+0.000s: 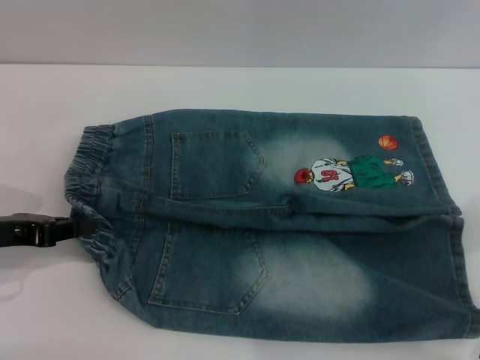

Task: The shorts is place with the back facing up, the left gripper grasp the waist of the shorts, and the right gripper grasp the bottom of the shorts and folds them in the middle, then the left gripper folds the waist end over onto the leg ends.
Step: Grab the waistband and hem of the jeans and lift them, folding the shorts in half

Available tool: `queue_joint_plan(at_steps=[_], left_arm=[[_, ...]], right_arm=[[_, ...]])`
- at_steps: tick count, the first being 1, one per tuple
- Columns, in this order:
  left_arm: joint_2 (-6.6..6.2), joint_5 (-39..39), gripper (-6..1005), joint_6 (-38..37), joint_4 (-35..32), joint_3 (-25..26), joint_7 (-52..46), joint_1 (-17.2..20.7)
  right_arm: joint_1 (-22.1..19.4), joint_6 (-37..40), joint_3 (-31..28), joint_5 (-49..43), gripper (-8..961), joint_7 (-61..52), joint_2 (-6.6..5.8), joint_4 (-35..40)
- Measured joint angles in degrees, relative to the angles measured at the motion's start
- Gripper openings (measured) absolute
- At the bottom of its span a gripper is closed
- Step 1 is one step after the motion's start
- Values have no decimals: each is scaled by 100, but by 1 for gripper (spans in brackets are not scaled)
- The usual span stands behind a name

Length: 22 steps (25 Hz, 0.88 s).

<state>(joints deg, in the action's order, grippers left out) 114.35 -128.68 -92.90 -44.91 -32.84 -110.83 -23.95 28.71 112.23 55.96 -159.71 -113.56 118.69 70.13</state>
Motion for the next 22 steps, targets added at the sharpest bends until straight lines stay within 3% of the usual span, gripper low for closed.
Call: queue_joint_plan(at_steps=[22], left_arm=[[36, 1, 33, 24, 9, 3, 30, 4]], right_arm=[[162, -119, 166, 124, 634, 0, 23, -25]])
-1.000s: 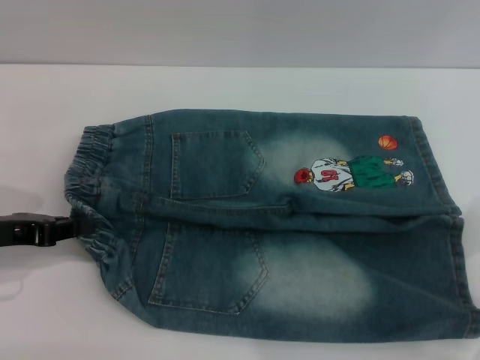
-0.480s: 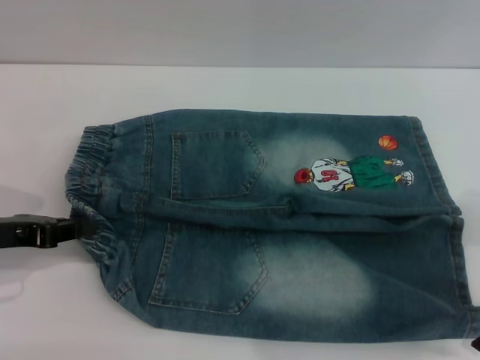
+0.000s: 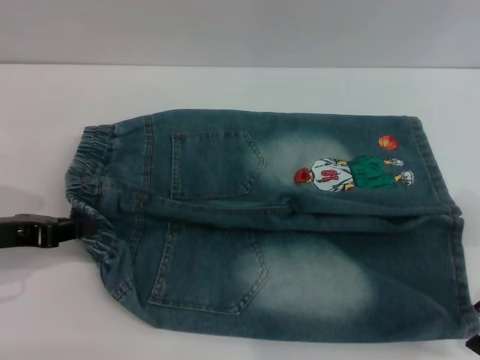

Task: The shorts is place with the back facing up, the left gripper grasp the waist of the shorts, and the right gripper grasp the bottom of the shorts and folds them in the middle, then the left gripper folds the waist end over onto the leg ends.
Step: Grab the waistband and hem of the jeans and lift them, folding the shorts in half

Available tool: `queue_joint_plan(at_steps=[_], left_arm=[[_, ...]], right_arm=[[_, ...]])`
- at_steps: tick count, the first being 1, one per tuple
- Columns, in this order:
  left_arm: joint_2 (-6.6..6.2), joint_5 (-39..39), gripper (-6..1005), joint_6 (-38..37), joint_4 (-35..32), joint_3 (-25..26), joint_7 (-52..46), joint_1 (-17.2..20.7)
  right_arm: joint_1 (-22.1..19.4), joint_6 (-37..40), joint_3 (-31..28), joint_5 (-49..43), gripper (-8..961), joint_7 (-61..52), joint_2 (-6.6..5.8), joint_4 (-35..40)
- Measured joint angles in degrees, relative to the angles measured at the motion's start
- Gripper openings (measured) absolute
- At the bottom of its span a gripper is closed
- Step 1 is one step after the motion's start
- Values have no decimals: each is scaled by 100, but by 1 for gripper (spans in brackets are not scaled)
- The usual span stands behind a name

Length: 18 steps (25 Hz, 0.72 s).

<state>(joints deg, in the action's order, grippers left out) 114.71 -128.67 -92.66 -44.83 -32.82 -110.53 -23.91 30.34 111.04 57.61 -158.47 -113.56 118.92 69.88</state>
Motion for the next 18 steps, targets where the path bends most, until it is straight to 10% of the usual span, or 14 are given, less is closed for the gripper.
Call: queue_joint_plan(at_steps=[18], left_arm=[[-10, -1, 34, 24, 0, 27, 14, -44]], right_arm=[[-37, -16, 97, 437, 543, 4, 5, -151]])
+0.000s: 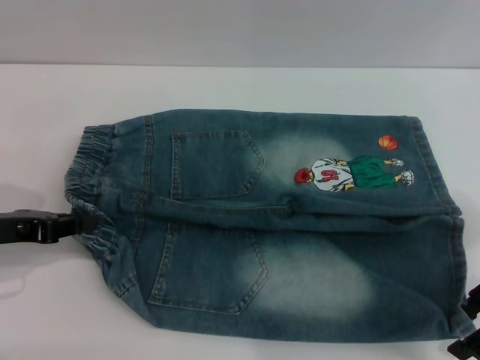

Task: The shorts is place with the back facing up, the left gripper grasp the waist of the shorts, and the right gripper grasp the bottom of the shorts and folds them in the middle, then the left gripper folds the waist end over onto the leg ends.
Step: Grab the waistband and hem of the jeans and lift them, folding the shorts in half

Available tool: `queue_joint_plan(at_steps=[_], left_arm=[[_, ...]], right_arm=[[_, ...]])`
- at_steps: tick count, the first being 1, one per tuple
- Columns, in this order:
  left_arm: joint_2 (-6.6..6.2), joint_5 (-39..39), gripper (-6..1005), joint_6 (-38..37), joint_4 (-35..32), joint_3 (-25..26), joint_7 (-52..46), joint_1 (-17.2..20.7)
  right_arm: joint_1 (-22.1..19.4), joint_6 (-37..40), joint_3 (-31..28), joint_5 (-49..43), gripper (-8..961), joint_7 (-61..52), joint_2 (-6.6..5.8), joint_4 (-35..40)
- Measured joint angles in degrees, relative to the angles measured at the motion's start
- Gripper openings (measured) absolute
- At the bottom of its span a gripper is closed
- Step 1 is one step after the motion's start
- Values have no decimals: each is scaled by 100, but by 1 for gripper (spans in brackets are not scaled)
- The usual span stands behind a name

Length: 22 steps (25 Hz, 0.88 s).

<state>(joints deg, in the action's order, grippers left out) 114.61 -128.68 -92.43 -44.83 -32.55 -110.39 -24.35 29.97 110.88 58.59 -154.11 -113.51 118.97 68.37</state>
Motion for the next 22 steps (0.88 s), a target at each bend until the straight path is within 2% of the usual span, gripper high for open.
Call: queue_joint_plan(at_steps=[16, 22], left_arm=[[-7, 36, 33, -3, 0, 21, 13, 17], [6, 36, 33, -3, 0, 21, 22, 26]], right_arm=[[-45, -14, -24, 297, 457, 73, -20, 41], [-45, -60, -14, 288, 273, 89, -23, 44]])
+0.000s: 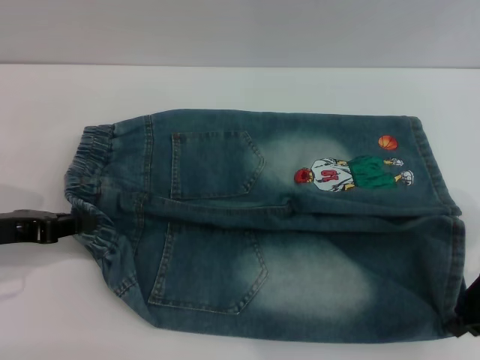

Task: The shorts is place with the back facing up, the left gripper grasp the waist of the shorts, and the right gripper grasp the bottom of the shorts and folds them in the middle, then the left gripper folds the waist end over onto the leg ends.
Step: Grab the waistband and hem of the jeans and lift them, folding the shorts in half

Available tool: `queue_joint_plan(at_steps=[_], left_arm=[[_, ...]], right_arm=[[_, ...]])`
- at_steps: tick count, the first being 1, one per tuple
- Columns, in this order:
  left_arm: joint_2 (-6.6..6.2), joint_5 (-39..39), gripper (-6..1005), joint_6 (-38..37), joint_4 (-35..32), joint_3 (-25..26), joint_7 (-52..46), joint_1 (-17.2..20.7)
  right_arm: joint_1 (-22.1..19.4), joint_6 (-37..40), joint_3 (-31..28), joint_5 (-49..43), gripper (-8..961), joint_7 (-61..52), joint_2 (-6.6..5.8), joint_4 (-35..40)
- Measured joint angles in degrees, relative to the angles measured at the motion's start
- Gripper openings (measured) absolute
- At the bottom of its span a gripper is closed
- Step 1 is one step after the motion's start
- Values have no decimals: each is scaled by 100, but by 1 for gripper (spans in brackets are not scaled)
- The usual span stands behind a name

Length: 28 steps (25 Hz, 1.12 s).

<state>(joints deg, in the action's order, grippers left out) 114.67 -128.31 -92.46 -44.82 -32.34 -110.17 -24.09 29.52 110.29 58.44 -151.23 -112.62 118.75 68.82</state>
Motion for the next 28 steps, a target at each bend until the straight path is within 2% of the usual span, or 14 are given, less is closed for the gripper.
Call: queue_joint_plan(at_steps=[7, 13, 19, 28], left_arm=[[35, 5, 34, 10, 4, 3, 58, 0], [9, 61, 33, -12, 9, 8, 67, -19], [-143, 379, 33, -161, 9, 125, 39, 48], [-210, 616, 34, -555, -11, 1173, 178, 181]], right_arm=[[-18, -137, 15, 14, 24, 25, 7, -32], [-134, -163, -69, 148, 4, 215, 13, -35], [-213, -36, -651, 668, -1, 720, -5, -14], [-420, -10, -1760, 1722, -1, 1517, -27, 12]])
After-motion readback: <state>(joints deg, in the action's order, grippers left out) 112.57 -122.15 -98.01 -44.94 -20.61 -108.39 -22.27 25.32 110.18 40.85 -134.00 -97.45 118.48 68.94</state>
